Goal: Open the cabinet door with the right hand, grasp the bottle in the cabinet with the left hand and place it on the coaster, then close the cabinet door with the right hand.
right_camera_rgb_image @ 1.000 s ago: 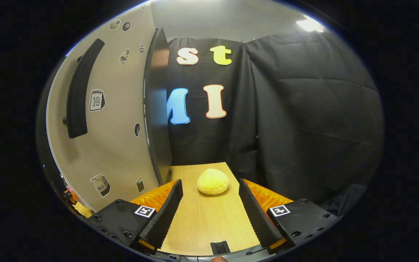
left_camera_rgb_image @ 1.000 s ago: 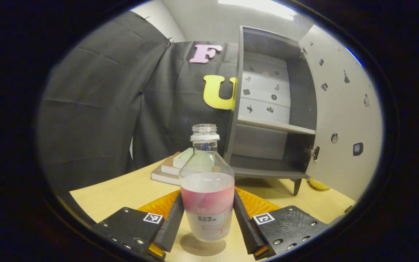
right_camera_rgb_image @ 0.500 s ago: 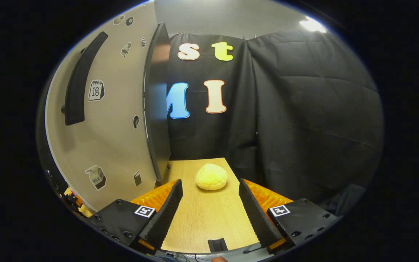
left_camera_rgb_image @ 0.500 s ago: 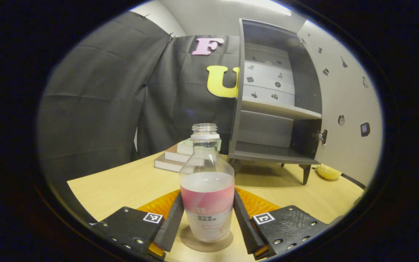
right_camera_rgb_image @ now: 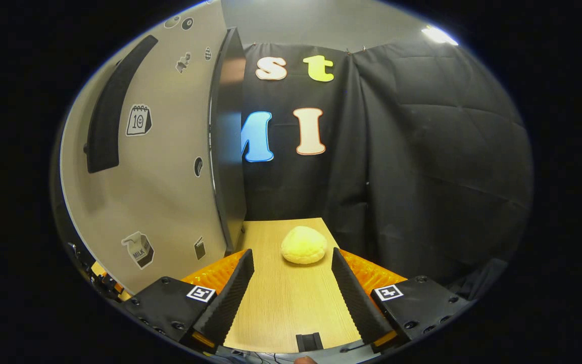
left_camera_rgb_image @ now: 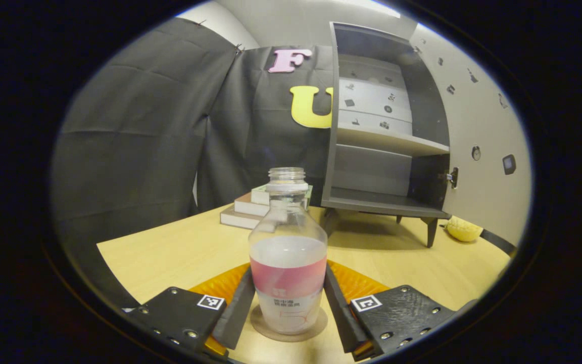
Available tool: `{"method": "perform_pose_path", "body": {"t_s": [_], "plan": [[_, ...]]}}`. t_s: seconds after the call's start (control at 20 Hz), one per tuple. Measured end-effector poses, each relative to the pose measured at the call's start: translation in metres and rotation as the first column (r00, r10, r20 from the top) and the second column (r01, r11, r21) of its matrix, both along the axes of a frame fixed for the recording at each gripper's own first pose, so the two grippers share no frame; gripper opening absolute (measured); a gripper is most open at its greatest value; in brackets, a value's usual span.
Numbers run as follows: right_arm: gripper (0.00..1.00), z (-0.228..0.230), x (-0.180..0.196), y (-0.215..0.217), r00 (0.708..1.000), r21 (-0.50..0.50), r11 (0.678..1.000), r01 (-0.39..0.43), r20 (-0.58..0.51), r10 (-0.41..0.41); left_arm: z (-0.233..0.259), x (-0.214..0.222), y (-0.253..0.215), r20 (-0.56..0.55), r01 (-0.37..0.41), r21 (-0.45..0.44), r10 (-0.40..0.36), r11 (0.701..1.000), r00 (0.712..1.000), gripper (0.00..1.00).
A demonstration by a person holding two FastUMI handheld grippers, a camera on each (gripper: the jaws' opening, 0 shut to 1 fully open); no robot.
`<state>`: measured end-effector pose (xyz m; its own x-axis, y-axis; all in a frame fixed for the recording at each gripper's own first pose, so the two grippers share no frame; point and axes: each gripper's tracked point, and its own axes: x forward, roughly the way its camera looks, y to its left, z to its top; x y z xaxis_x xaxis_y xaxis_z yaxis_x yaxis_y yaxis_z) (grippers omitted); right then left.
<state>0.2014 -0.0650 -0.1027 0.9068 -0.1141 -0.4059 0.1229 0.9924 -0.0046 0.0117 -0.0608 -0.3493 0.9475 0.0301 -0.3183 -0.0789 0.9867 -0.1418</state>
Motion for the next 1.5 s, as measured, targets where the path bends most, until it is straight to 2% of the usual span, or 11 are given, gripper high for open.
{"method": "perform_pose_path", "body": {"t_s": [0.05, 0.1, 0.4, 0.5, 0.9, 1.15, 1.3, 1.35, 1.4, 1.45, 1.5], "plan": [[0.93, 0.001, 0.001, 0.001, 1.000, 0.003, 1.000, -0.005, 0.001, 0.005, 0.001, 0.001, 0.001, -0.002, -0.004, 0.003, 0.004, 1.000, 1.000, 0.80], [0.98, 0.000, 0.002, 0.002, 1.000, 0.003, 1.000, -0.009, 0.001, 0.009, 0.001, -0.003, 0.003, -0.009, -0.013, 0.010, 0.013, 1.000, 1.000, 0.77], [0.98, -0.003, 0.003, 0.002, 1.000, -0.001, 1.000, -0.024, -0.004, 0.024, 0.029, 0.004, 0.002, 0.010, -0.019, 0.048, 0.019, 0.999, 1.000, 0.82], [0.98, -0.003, 0.004, 0.001, 1.000, 0.007, 1.000, -0.025, -0.001, 0.025, 0.041, 0.007, -0.001, 0.022, -0.010, 0.058, 0.009, 0.998, 1.000, 0.79], [0.98, 0.006, 0.008, -0.001, 0.998, 0.036, 0.998, -0.049, 0.035, 0.047, 0.116, 0.008, -0.011, 0.092, -0.006, 0.091, -0.002, 0.996, 0.996, 0.81], [0.98, 0.044, 0.020, -0.002, 0.991, 0.078, 0.993, -0.089, 0.104, 0.080, 0.185, 0.005, -0.005, 0.128, -0.042, 0.130, 0.025, 0.991, 0.992, 0.82], [0.98, 0.072, 0.026, 0.004, 0.982, 0.079, 0.990, -0.120, 0.153, 0.107, 0.219, 0.006, -0.001, 0.144, -0.055, 0.169, 0.030, 0.984, 0.989, 0.78], [0.93, 0.081, 0.027, 0.008, 0.979, 0.073, 0.988, -0.132, 0.168, 0.119, 0.230, 0.008, 0.001, 0.152, -0.059, 0.183, 0.031, 0.981, 0.988, 0.78], [0.93, 0.089, 0.028, 0.011, 0.975, 0.066, 0.987, -0.143, 0.183, 0.129, 0.240, 0.009, 0.001, 0.162, -0.064, 0.192, 0.033, 0.979, 0.986, 0.81], [0.98, 0.097, 0.029, 0.014, 0.971, 0.058, 0.987, -0.152, 0.196, 0.138, 0.248, 0.010, 0.001, 0.170, -0.067, 0.197, 0.033, 0.978, 0.985, 0.81], [0.98, 0.104, 0.029, 0.019, 0.968, 0.050, 0.986, -0.158, 0.207, 0.144, 0.254, 0.011, 0.001, 0.177, -0.070, 0.200, 0.035, 0.977, 0.984, 0.78]]}}
